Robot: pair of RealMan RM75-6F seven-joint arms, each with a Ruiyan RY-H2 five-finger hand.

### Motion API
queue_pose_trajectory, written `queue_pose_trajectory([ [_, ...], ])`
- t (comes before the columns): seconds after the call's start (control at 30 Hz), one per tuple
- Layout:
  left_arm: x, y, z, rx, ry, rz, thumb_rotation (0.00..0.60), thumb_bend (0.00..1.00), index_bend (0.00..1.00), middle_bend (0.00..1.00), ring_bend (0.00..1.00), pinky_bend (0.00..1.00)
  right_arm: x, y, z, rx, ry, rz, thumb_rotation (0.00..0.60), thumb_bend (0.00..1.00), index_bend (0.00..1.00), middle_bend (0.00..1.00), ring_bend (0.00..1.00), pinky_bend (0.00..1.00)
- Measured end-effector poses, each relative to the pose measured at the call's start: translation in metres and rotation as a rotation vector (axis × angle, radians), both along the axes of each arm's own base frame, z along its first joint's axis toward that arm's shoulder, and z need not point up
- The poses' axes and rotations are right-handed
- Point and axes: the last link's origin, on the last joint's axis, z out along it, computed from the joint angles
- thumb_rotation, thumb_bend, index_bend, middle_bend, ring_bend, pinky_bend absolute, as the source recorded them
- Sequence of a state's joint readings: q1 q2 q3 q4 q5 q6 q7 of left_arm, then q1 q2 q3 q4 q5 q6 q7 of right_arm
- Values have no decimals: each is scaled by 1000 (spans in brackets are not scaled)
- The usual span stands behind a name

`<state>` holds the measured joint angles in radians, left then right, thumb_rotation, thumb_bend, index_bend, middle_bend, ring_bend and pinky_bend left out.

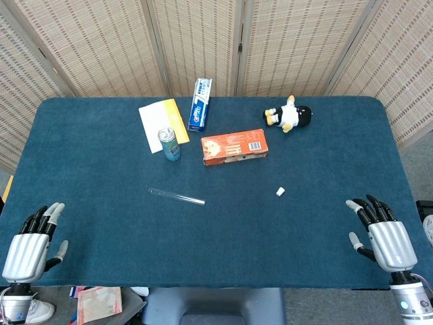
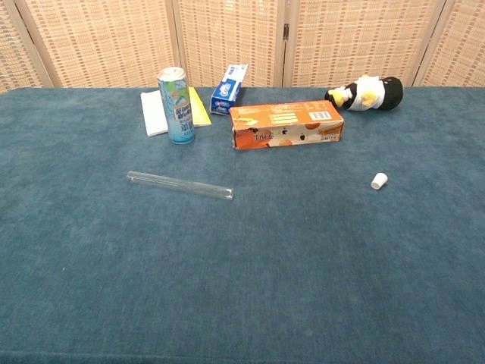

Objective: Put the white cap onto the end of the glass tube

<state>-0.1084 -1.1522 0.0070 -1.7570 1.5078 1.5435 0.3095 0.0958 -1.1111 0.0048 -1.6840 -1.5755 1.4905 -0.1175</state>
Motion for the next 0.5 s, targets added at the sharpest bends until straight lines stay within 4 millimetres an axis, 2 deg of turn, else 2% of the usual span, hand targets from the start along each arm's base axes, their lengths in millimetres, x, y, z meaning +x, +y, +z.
queue_pose_trajectory([
  [0.27, -1, -1, 1, 17, -5, -9, 600, 386, 10, 16, 60, 106, 1, 1, 1, -10, -5, 8, 600, 341, 168, 173, 64, 136],
  [0.5, -1, -1, 1, 24, -7, -8, 600, 386, 10, 16, 56, 102, 2, 0, 1, -11, -10, 15, 600, 341, 168, 173, 64, 136],
])
